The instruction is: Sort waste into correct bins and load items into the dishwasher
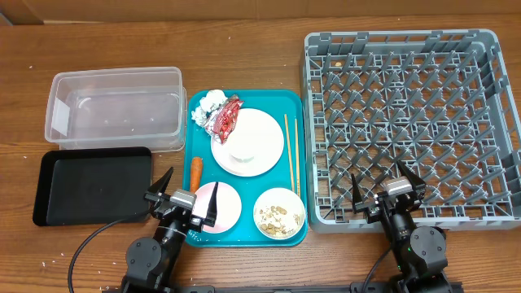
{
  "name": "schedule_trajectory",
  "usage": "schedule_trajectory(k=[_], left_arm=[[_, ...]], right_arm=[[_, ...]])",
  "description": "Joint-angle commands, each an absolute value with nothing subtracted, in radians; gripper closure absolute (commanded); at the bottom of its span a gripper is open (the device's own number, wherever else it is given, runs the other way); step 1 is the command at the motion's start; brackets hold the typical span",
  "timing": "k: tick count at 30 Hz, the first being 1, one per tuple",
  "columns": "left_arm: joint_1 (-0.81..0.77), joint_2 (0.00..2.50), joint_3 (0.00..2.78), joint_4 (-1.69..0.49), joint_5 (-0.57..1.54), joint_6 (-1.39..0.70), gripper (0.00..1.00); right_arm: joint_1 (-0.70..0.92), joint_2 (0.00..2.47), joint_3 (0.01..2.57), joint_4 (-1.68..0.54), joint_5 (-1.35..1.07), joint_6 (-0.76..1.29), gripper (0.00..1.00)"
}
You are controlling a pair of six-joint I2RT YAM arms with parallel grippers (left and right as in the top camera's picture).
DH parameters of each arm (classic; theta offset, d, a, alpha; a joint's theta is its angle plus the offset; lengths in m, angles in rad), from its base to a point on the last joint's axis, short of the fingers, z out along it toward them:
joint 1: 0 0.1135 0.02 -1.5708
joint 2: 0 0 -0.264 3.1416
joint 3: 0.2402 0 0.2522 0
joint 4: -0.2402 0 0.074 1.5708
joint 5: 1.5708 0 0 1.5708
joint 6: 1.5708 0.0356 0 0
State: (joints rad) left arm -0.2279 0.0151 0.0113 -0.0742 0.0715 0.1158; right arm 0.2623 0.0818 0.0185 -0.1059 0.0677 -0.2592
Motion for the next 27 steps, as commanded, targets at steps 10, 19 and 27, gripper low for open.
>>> schedule_trajectory(k=[10, 19, 27], left_arm=[[-0.227, 0.005, 0.005, -0.035, 0.059, 0.176, 0.00], [-0.228, 0.005, 0.014, 0.112, 0.397, 0.100, 0.00], [-0.228, 0.081, 0.342, -0.036, 0.295, -0.072, 0.00]], right_arm=[[0.260, 0.083, 0.021, -0.030, 0.090, -0.269, 0.00], [0.260, 0.084, 0.024, 0.008, -0.336, -0.230, 0.00], [0.260, 0.114, 0.258, -0.015, -0.319, 0.144, 0.00]])
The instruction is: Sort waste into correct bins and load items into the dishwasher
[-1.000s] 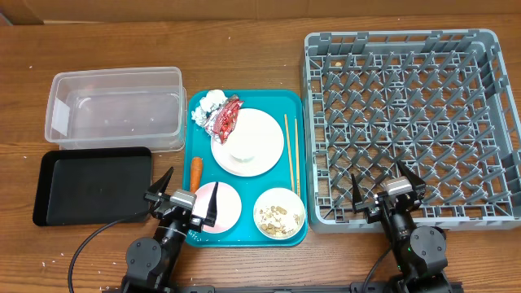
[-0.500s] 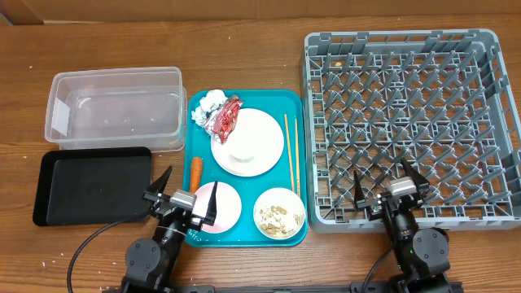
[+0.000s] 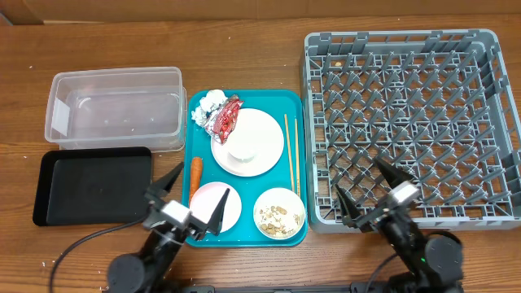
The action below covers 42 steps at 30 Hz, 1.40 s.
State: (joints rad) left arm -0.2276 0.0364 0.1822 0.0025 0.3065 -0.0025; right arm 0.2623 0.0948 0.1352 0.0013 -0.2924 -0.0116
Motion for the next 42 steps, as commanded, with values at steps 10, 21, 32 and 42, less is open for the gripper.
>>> schedule_trajectory(k=[10, 21, 32, 42], left_arm=[[-0.229, 0.651, 1.047, -0.613, 0.416, -0.126, 0.00], [-0.229, 1.056, 1.224, -0.867, 0.489, -0.104, 0.00], [-0.230, 1.449, 1.223, -0.936, 0.301, -0.177, 0.12], [-0.283, 1.702, 1.223, -0.780, 0.283, -0.241, 0.25]], right_arm=[[0.260, 0.579, 0.883, -0.606, -0.316, 0.157, 0.00], [0.260, 0.906, 1.126, -0.874, -0.346, 0.158, 0.00], [0.260, 0.962, 1.125, -0.893, -0.346, 0.158, 0.00], [0.260, 0.990, 1.125, -0.905, -0.346, 0.158, 0.00]])
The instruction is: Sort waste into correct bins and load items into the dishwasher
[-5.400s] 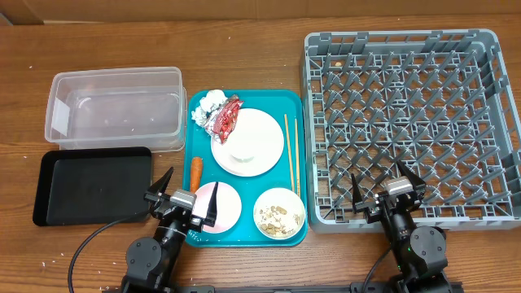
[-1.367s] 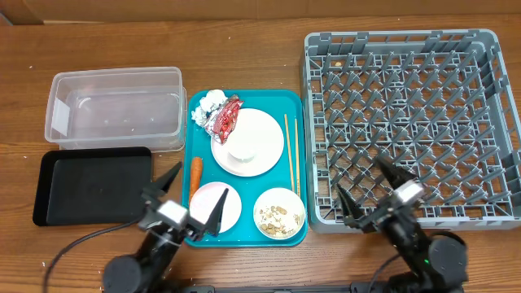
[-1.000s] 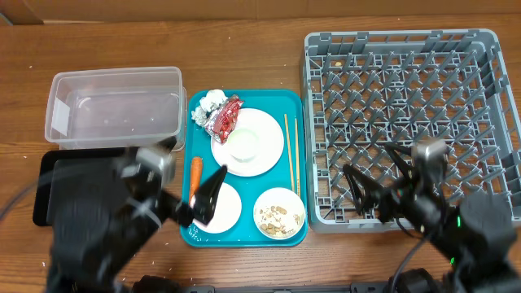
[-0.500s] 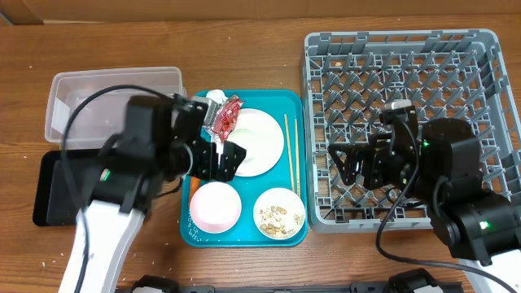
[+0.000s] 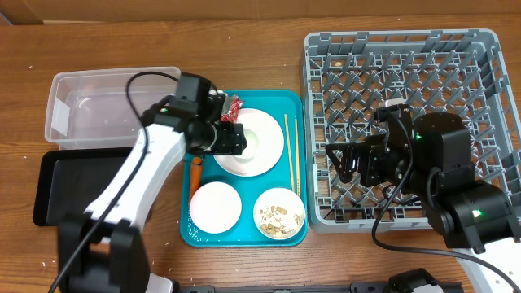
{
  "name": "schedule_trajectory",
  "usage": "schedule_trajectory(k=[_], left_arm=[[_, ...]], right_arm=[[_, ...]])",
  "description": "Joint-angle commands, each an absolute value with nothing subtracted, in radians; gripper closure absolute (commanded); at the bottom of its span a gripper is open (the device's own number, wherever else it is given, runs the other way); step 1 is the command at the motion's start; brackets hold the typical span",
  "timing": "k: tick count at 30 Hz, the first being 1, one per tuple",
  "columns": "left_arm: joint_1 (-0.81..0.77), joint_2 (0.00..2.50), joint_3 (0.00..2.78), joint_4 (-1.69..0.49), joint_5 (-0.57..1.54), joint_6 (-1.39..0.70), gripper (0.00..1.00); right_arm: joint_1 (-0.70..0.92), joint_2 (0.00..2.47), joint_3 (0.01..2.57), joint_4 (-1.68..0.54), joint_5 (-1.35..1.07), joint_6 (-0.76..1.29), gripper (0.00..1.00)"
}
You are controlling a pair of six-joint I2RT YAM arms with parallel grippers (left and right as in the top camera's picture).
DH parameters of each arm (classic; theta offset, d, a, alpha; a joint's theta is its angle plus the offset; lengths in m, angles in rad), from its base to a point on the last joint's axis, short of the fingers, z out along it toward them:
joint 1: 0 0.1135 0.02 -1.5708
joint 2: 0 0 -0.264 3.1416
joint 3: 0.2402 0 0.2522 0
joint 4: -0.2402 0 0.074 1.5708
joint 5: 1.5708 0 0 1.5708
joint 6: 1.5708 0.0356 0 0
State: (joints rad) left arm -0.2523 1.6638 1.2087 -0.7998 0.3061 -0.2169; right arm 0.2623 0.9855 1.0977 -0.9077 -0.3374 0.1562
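My left gripper (image 5: 234, 137) hangs over the left edge of the large white plate (image 5: 262, 142) on the teal tray (image 5: 244, 238), just below the red wrapper (image 5: 236, 104). I cannot make out how its fingers stand. That arm mostly hides the foil ball. An orange carrot (image 5: 196, 176) shows under the arm. A small white plate (image 5: 216, 205), a bowl of food scraps (image 5: 278, 213) and chopsticks (image 5: 289, 155) also lie on the tray. My right gripper (image 5: 339, 163) is open above the left part of the grey dish rack (image 5: 399, 41), pointing left.
A clear plastic bin (image 5: 98, 110) stands left of the tray. Below it lies a flat black tray (image 5: 81, 187). The left arm's cable loops over the bin. The rack fills the right side of the table.
The left arm has gone from the table's front edge to the large plate beside the red wrapper. The right arm has left the front edge and now hovers over the rack.
At first both arms sat folded at the front edge with open grippers. Then both had lifted a little in place. Now the left one reaches over the tray by the wrapper and the right one is over the rack. Nothing on the tray has moved.
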Motion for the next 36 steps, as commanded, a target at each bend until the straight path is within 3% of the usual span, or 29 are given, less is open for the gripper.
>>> schedule_trajectory(k=[1, 5, 7, 9, 16, 21, 25, 28, 36], left_arm=[[-0.296, 1.722, 1.223, -0.765, 0.255, -0.241, 0.32], [-0.336, 1.770, 1.223, -0.749, 0.117, -0.283, 0.53], [-0.345, 1.776, 1.223, -0.746, 0.094, -0.286, 0.71], [-0.347, 1.771, 1.235, -0.752, 0.106, -0.286, 0.95], [-0.346, 1.730, 1.513, -1.005, 0.247, -0.255, 0.96], [-0.346, 1.723, 1.769, -1.179, 0.592, -0.066, 0.96], [-0.346, 1.723, 1.842, -1.230, 0.810, -0.017, 0.96], [-0.346, 1.723, 1.844, -1.233, 0.996, 0.014, 0.96], [-0.348, 1.723, 1.844, -1.235, 1.180, 0.023, 0.96]], right_arm=[[0.260, 0.993, 1.125, -0.905, -0.346, 0.158, 0.00], [0.260, 1.007, 1.125, -0.912, -0.346, 0.175, 0.00], [0.260, 1.012, 1.125, -0.921, -0.346, 0.184, 0.00], [0.260, 1.016, 1.125, -0.930, -0.346, 0.184, 0.00], [0.260, 1.016, 1.125, -0.913, -0.346, 0.194, 0.00], [0.260, 1.016, 1.125, -0.846, -0.467, 0.244, 0.03], [0.261, 1.016, 1.125, -0.719, -0.710, 0.237, 0.12], [0.261, 1.016, 1.125, -0.650, -0.814, 0.237, 0.14], [0.261, 1.018, 1.125, -0.614, -0.834, 0.236, 0.14]])
